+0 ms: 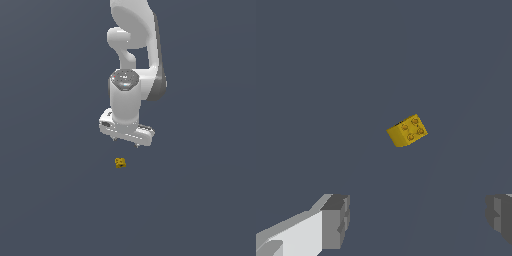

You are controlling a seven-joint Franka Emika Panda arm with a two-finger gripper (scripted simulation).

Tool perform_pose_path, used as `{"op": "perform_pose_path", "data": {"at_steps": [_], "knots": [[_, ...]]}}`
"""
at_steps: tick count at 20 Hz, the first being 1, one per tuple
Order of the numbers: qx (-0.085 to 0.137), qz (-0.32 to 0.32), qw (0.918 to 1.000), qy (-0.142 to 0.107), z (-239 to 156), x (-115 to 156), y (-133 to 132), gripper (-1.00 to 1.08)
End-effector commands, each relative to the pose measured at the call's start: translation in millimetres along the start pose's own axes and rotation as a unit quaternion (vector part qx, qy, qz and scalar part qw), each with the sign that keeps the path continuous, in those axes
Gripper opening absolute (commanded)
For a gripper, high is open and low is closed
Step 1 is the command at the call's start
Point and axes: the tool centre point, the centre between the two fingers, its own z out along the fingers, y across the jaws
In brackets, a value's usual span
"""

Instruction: Pick up the object and move it to a goal position.

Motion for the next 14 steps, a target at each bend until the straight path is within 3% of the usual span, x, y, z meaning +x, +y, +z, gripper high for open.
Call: {"op": "perform_pose_path", "data": {"at_steps": [1, 7, 14], "knots": [[0.001, 0.038, 0.9993, -0.001, 6, 3, 1, 1.0], [0.003, 0.129, 0.9917, -0.004, 19, 11, 2, 1.0], [0.004, 0.232, 0.9727, -0.006, 35, 20, 5, 1.0]]}}
